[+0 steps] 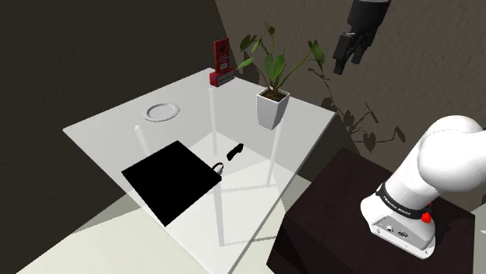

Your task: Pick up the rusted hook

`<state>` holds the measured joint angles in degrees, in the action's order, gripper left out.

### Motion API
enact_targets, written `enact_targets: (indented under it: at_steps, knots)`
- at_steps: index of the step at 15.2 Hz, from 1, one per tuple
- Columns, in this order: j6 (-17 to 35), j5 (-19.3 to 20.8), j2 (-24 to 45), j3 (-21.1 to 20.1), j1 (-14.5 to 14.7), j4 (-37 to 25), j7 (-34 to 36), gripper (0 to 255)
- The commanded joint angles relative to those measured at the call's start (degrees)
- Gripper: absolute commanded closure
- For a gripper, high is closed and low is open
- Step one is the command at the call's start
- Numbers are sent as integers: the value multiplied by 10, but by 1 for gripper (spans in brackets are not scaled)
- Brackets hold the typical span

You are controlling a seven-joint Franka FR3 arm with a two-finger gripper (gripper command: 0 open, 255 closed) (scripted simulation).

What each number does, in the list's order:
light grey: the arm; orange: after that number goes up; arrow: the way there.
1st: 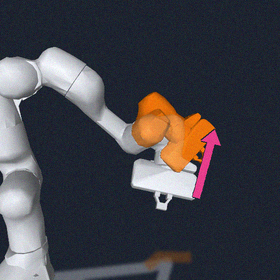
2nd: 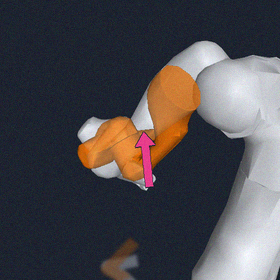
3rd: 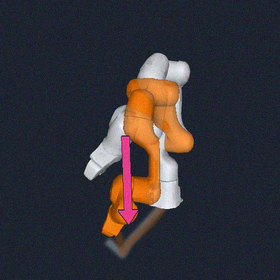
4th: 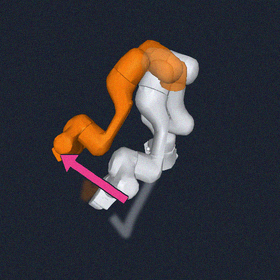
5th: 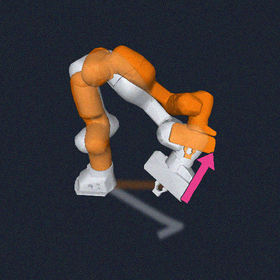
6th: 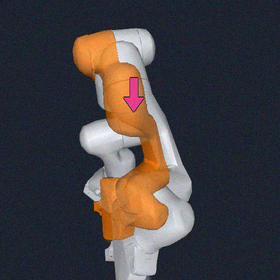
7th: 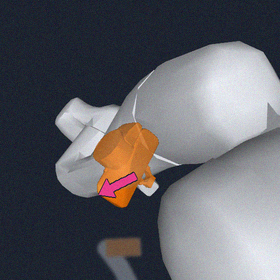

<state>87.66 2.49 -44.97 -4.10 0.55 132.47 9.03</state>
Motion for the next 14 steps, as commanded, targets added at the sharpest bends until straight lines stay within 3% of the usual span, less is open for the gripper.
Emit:
enact_targets:
  at_steps: [1, 8, 14]
  knots:
    - [0, 0, 0, 0, 0, 0, 0, 0]
    - [119, -50, 29, -84, -19, 83, 173, 0]
    - [232, -77, 104, -162, -43, 113, 323, 0]
